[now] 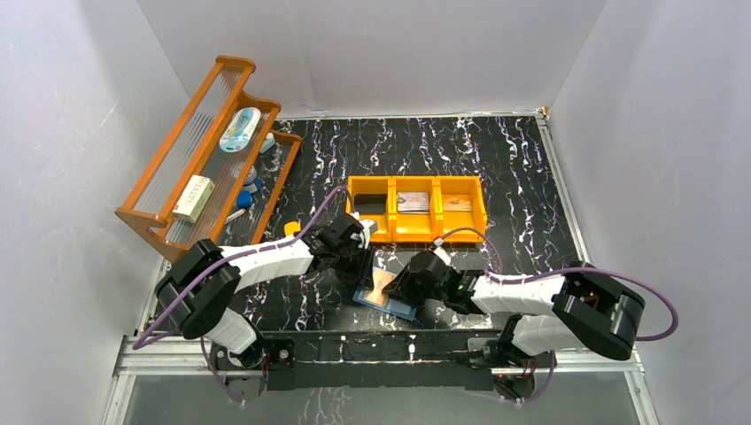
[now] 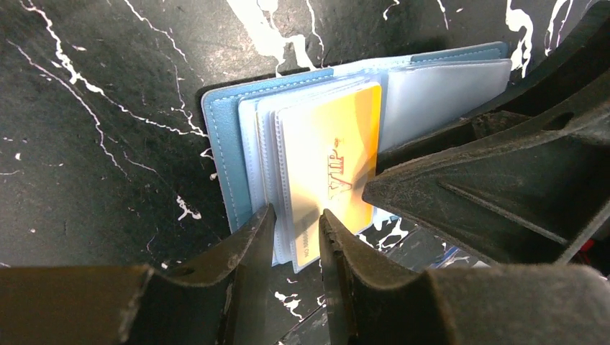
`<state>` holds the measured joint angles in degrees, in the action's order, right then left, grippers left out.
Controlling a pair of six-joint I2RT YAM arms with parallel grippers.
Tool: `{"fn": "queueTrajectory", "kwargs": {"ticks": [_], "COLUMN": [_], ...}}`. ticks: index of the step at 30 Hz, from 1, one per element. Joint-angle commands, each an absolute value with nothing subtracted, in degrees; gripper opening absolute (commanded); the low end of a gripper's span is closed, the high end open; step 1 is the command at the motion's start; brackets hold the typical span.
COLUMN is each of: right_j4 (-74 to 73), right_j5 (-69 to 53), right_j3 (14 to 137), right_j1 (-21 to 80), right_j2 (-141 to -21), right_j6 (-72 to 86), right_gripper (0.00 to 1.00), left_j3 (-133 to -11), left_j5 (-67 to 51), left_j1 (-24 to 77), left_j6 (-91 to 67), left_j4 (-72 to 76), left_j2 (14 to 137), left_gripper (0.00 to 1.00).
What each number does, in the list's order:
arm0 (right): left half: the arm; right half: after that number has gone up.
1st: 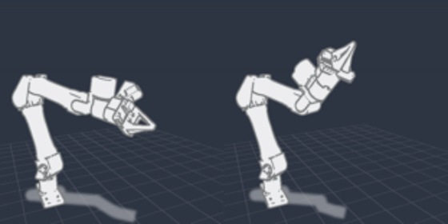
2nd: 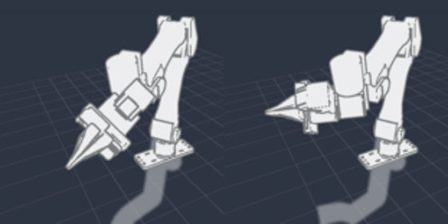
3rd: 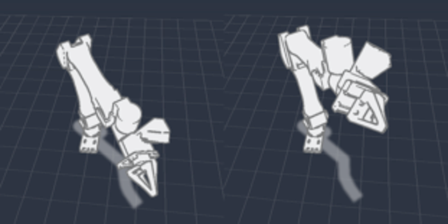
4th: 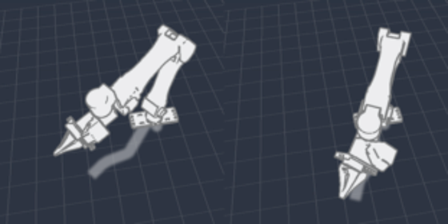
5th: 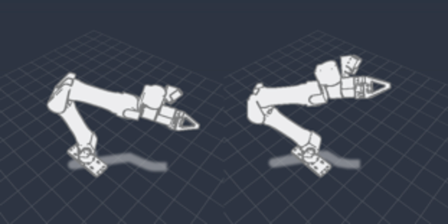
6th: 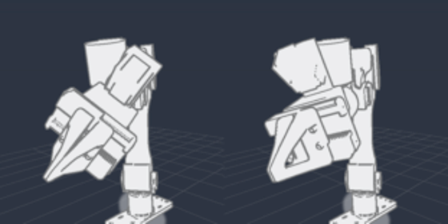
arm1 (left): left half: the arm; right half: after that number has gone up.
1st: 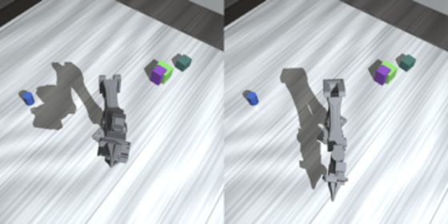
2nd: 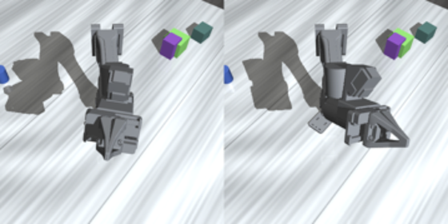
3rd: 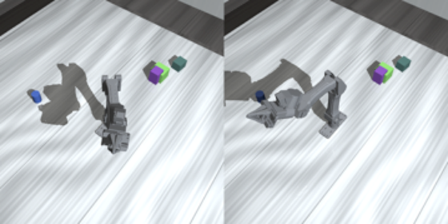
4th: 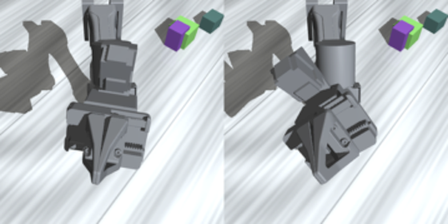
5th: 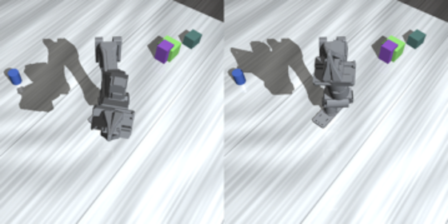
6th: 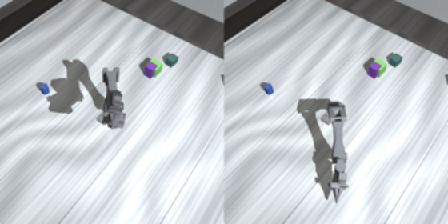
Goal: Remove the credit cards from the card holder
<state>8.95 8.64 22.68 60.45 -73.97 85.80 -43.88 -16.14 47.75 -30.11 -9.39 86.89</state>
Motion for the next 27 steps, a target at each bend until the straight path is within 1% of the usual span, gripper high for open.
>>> {"fn": "queueTrajectory", "kwargs": {"ticks": [1, 6, 9, 11, 13, 14, 16, 21, 25, 27], "right_j4": [9.98, 14.84, 16.82, 18.42, 19.26, 19.00, 18.01, 14.22, 10.18, 9.40], "right_j5": [9.15, 5.28, 4.26, 3.45, 2.30, 1.78, 1.11, 1.05, 2.77, 3.19], "right_j3": [21.39, 20.43, 18.10, 18.02, 18.58, 19.00, 19.16, 22.40, 22.84, 22.35], "right_j1": [60.05, 57.71, 57.06, 56.88, 56.78, 56.77, 56.78, 56.73, 56.76, 56.69], "right_j2": [-73.19, -72.88, -72.60, -72.95, -73.75, -74.20, -74.96, -74.93, -72.91, -71.45], "right_j6": [86.62, 85.09, 83.84, 83.21, 81.91, 81.36, 80.48, 78.19, 76.54, 75.71], "right_gripper": [0.38, 0.35, 0.29, 0.28, 0.21, 0.19, 0.18, 0.08, 0.00, 0.00], "left_j3": [-42.20, -40.53, -39.73, -39.65, -39.71, -39.65, -39.64, -39.93, -39.86, -39.73], "left_j5": [-18.85, -19.51, -19.55, -19.83, -19.95, -19.91, -19.66, -19.11, -17.36, -16.60], "left_j1": [48.27, 48.72, 49.13, 49.57, 50.18, 50.46, 50.85, 51.02, 51.01, 51.02], "left_j6": [-30.49, -31.05, -31.64, -31.86, -32.11, -32.18, -32.46, -32.52, -32.33, -32.20], "left_j4": [-8.15, -8.13, -8.17, -8.22, -8.26, -8.26, -8.26, -8.70, -9.93, -10.53], "left_j2": [87.17, 86.20, 85.72, 85.67, 85.48, 85.37, 85.09, 85.30, 85.67, 85.77], "left_gripper": [0.28, 0.24, 0.19, 0.16, 0.12, 0.11, 0.08, 0.02, 0.00, 0.00]}}
